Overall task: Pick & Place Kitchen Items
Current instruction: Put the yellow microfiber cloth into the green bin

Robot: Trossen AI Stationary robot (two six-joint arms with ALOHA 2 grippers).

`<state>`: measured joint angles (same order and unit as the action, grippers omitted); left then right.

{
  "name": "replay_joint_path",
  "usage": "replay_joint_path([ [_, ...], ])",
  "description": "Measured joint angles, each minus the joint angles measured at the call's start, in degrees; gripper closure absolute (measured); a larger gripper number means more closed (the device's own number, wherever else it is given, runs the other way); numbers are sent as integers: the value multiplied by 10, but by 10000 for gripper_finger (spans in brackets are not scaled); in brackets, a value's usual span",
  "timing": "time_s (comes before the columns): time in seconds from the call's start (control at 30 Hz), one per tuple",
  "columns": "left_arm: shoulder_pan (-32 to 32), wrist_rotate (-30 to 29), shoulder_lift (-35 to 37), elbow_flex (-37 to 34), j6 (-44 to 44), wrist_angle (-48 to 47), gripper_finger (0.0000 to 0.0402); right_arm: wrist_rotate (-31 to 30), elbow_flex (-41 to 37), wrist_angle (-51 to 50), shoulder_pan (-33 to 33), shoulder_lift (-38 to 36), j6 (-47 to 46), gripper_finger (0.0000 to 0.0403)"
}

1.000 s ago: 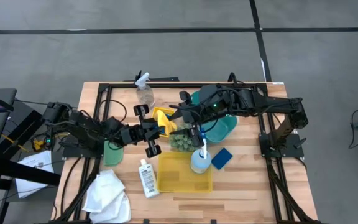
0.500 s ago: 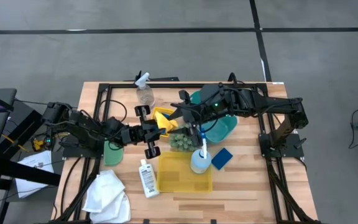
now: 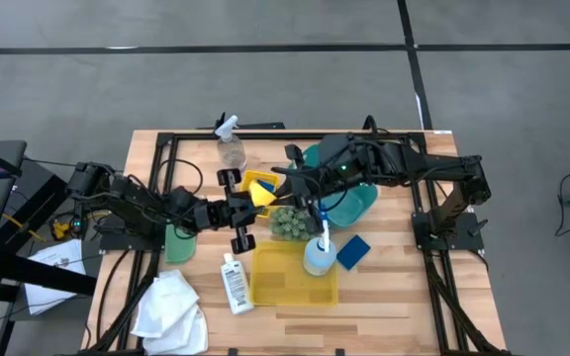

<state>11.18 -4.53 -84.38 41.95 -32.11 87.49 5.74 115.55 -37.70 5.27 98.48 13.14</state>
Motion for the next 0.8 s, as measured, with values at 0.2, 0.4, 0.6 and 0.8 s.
replay_joint_path([
  [0.2, 0, -15, 0, 2, 13, -32, 392, -41, -1, -22, 4, -16, 10, 398],
  [0.4, 0, -76, -1, 0, 14, -68, 340, -45, 1, -33, 0, -52, 13, 400],
  [0.6, 6, -133, 6, 0, 16, -140, 290, -46, 0, -68, -7, -74, 10, 401],
  [0.8, 45, -153, 7, 0, 11, -205, 264, -75, 0, -128, -25, -93, 10, 402],
])
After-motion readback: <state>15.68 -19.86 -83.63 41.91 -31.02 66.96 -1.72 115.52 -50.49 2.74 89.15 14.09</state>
